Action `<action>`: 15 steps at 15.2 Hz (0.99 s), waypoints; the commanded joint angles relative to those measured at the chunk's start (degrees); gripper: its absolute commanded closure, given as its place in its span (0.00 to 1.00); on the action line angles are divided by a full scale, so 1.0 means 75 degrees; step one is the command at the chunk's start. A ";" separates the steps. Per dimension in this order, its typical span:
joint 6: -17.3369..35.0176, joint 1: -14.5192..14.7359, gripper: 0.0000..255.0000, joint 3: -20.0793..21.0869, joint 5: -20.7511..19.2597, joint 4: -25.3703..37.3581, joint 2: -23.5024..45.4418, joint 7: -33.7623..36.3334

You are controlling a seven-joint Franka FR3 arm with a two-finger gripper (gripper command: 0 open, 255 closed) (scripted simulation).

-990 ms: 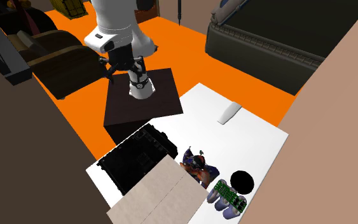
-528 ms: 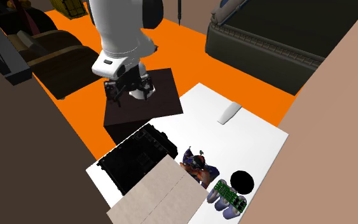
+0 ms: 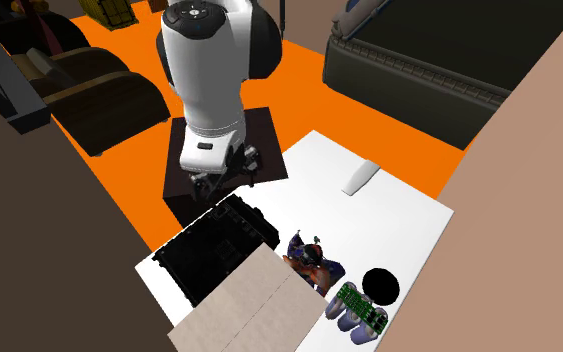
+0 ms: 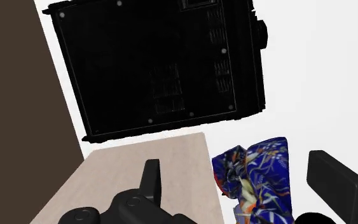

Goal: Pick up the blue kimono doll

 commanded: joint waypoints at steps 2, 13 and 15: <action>0.0017 0.0155 0.00 0.0123 0.0180 0.0892 0.0848 -0.0488; -0.0289 0.0517 0.00 0.0716 0.0536 0.4134 0.3606 -0.2185; -0.0448 0.0604 0.00 0.0843 0.0542 0.4831 0.4119 -0.2439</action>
